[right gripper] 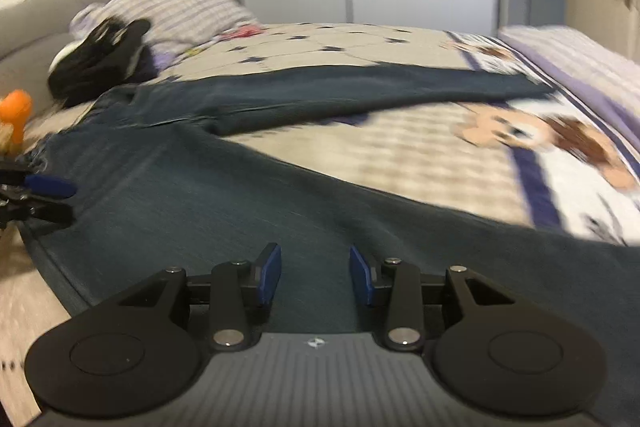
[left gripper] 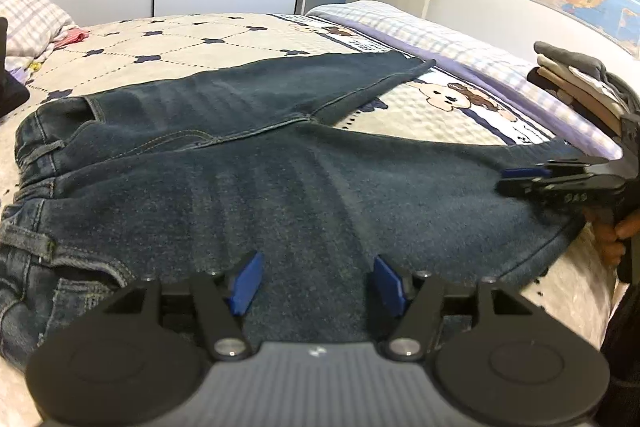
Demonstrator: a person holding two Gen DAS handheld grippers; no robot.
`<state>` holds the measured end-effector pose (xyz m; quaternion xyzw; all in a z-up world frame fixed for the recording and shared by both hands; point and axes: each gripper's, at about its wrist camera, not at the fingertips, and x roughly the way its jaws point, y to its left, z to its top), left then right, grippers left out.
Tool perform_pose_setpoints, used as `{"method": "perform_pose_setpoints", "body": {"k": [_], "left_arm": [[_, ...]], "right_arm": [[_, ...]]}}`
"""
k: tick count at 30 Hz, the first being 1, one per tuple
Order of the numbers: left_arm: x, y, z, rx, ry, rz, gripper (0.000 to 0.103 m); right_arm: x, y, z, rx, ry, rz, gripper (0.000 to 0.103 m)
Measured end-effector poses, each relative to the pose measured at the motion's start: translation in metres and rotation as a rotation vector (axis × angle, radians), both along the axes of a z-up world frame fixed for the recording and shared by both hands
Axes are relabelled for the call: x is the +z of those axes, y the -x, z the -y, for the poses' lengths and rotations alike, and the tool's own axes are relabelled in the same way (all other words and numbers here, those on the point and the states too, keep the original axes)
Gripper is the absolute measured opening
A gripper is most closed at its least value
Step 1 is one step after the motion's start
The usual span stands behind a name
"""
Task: Fold clothes
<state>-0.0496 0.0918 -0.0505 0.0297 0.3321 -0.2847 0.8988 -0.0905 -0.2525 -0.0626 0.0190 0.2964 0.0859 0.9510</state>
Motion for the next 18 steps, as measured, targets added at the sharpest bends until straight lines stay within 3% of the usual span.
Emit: {"method": "perform_pose_setpoints", "body": {"k": [8,13,18], "left_arm": [[0.002,-0.004,0.011,-0.040,-0.057,0.002,0.073],[0.009,-0.010,0.010,-0.009,-0.011,-0.009,0.072],[0.016,-0.013,0.015,-0.005,0.026,0.021,0.072]], "right_arm": [[0.003,0.031,0.075,-0.188,0.001,-0.029,0.040],[0.005,0.036,0.095,-0.349,-0.009,-0.010,0.041],[0.001,0.028,0.084,-0.372,0.012,-0.004,0.041]]}}
